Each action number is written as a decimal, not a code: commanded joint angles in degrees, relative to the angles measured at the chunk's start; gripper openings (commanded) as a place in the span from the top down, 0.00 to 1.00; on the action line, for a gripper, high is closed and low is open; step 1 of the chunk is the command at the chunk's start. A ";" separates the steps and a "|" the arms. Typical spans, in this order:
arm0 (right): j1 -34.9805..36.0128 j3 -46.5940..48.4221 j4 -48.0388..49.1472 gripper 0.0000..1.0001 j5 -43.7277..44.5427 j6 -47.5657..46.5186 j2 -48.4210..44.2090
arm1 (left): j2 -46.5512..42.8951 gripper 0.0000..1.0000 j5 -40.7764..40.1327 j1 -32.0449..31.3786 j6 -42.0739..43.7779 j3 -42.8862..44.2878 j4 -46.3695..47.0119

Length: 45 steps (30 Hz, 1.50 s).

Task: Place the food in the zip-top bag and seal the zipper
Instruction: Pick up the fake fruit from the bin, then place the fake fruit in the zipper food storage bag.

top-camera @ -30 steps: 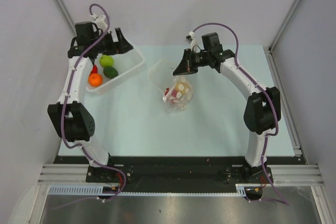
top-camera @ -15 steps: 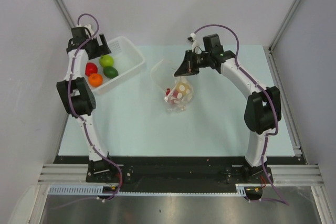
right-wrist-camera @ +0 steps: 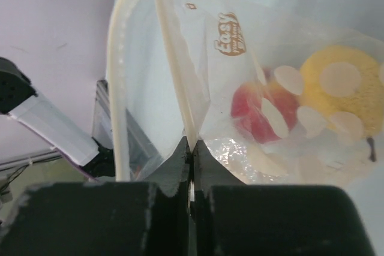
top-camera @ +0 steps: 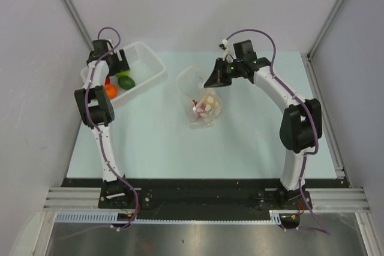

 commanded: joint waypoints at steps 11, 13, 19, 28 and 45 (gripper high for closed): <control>2.56 1.84 -5.04 1.00 6.99 -3.15 -3.60 | -11.99 0.58 7.80 -1.00 -3.45 -3.74 5.69; 2.65 2.18 -4.59 1.00 6.10 -3.15 -4.21 | -19.37 0.59 11.84 -1.61 -3.90 -9.10 8.15; 2.21 1.92 -3.01 1.00 1.79 -3.59 -4.74 | -37.48 0.62 26.23 -8.37 -0.21 -20.53 8.09; 1.95 1.92 -2.57 1.00 -1.20 -4.03 -5.09 | -50.41 0.59 28.64 -28.67 7.35 -33.27 3.41; 0.89 1.57 0.16 1.00 -10.60 -4.82 -4.66 | -48.30 0.00 16.43 -34.23 11.57 -35.21 2.43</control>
